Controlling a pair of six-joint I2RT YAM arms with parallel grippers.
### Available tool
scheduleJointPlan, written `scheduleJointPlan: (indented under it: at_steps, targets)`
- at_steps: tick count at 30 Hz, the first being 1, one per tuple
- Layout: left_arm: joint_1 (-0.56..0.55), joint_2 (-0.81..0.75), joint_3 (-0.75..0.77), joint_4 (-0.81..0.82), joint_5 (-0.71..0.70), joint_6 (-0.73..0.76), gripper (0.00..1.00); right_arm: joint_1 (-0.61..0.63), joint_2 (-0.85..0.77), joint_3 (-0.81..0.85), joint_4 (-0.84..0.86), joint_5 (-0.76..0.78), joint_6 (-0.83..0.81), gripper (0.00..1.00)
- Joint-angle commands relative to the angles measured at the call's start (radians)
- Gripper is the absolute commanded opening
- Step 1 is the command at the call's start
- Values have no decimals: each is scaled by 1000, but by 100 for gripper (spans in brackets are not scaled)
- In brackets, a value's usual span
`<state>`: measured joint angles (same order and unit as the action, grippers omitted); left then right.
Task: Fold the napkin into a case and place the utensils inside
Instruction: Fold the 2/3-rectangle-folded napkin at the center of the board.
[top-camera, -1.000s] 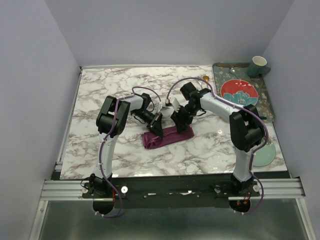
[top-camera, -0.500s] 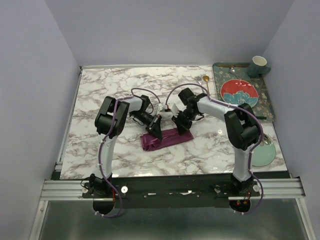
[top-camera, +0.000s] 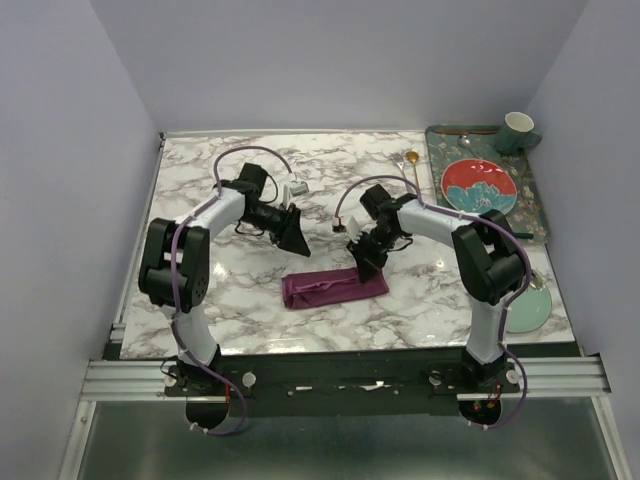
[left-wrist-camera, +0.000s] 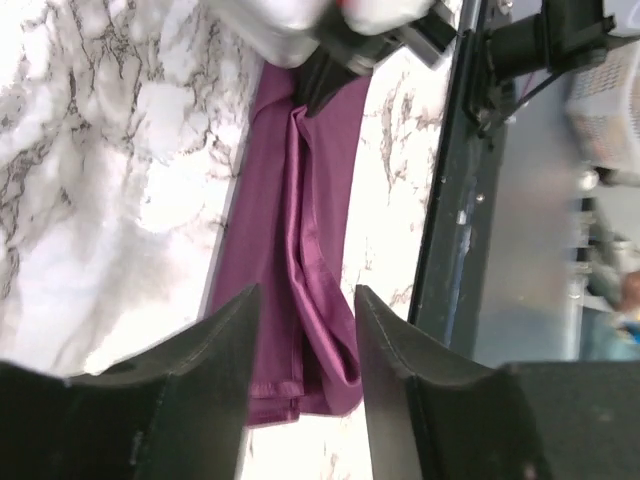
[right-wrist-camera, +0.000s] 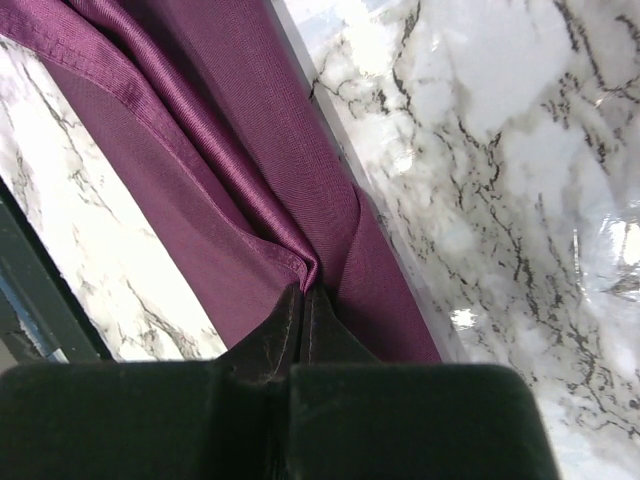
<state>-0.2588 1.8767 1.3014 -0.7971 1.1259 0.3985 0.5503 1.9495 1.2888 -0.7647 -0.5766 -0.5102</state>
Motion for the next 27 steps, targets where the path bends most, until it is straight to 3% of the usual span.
scheduleJointPlan:
  at_steps: [1, 6, 12, 18, 27]
  targets:
    - [0, -163, -141, 197, -93, 2, 57, 5, -3, -17, -45, -46, 35, 1]
    - [-43, -319, -295, 315, -187, 101, 66, 5, 6, -9, -62, -81, 53, 1]
    - [-150, -407, -433, 472, -297, 181, 66, -9, 20, -8, -84, -138, 76, 1]
    - [-304, -340, -371, 425, -402, 209, 65, -21, 31, -13, -91, -170, 96, 1]
    - [-379, -199, -235, 262, -417, 264, 65, -59, 46, -3, -88, -196, 130, 1]
